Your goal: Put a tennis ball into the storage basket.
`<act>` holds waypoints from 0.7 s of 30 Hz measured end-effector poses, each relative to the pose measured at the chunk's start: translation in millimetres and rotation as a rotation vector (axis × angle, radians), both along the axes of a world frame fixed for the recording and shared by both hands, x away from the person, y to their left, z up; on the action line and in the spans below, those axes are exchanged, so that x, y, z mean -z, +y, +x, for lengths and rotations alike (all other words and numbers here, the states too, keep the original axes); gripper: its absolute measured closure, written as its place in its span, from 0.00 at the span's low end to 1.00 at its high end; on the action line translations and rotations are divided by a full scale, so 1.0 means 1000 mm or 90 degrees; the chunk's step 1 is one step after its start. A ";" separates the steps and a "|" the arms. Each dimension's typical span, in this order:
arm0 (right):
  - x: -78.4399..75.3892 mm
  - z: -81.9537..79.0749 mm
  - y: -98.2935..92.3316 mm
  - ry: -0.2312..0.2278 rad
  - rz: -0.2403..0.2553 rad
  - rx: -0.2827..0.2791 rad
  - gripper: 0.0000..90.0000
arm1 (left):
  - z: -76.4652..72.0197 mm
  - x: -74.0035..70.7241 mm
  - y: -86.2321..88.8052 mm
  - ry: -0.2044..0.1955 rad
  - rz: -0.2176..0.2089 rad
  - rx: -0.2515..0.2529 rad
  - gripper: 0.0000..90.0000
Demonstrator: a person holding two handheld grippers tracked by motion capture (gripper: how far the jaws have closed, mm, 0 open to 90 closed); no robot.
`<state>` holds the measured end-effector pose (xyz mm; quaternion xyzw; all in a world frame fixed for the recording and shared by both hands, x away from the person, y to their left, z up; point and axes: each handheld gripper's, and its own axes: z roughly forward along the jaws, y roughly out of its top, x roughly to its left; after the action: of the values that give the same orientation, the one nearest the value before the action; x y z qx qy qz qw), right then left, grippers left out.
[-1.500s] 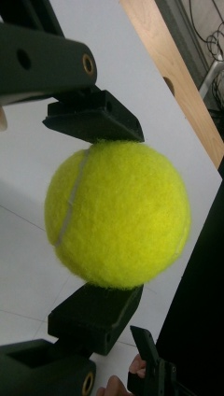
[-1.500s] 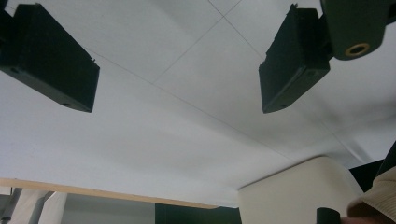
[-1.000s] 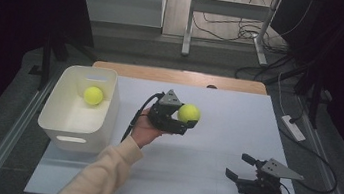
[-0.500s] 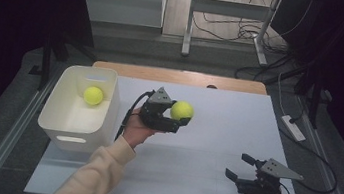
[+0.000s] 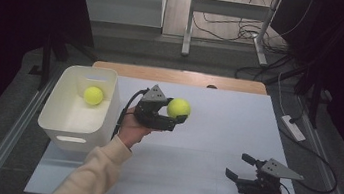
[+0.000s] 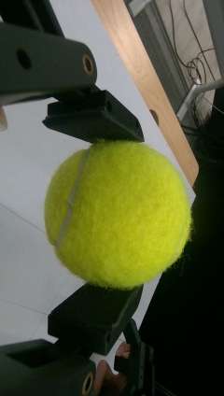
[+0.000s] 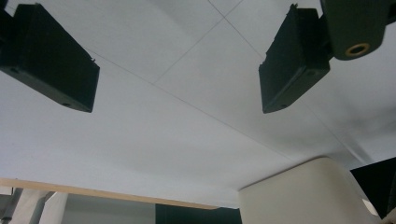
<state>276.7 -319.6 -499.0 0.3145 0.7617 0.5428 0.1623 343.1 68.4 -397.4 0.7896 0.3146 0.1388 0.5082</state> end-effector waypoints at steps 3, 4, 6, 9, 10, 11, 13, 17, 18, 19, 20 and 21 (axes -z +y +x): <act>0.000 0.000 0.000 0.000 0.000 0.000 0.13 | -0.001 -0.002 0.003 -0.002 -0.004 -0.003 0.30; 0.000 0.000 0.000 0.000 -0.001 0.000 0.13 | -0.001 -0.002 0.003 -0.002 -0.004 -0.003 0.30; 0.000 0.000 0.000 0.000 0.000 0.000 0.14 | -0.001 -0.003 0.006 -0.003 -0.008 -0.006 0.30; 0.000 0.000 0.000 0.000 -0.001 0.000 0.13 | -0.001 -0.005 0.009 -0.004 -0.013 -0.014 0.30; 0.000 0.000 0.000 -0.001 0.000 0.001 0.13 | -0.001 -0.006 0.011 -0.005 -0.012 -0.016 0.30; 0.000 0.000 0.000 -0.001 -0.002 0.000 0.13 | -0.002 -0.006 0.012 -0.006 -0.014 -0.017 0.30; 0.000 0.000 0.000 -0.001 -0.002 0.000 0.13 | -0.002 -0.008 0.014 -0.007 -0.015 -0.020 0.30; 0.000 0.000 0.000 0.000 -0.002 0.001 0.13 | -0.004 -0.009 0.018 -0.010 -0.016 -0.026 0.30; 0.000 0.000 0.000 0.000 -0.001 0.001 0.13 | -0.004 -0.009 0.018 -0.010 -0.016 -0.026 0.30; 0.000 0.000 0.000 0.000 -0.002 0.001 0.13 | -0.004 -0.010 0.019 -0.011 -0.015 -0.026 0.30; 0.000 0.000 0.001 0.000 -0.002 0.001 0.13 | -0.005 -0.010 0.020 -0.011 -0.015 -0.026 0.30; 0.000 0.000 0.001 0.000 -0.002 0.001 0.13 | -0.005 -0.011 0.020 -0.012 -0.016 -0.028 0.30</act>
<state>276.8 -318.9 -499.3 0.3148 0.7621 0.5417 0.1632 338.1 88.6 -386.7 0.7749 0.3285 0.1533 0.5178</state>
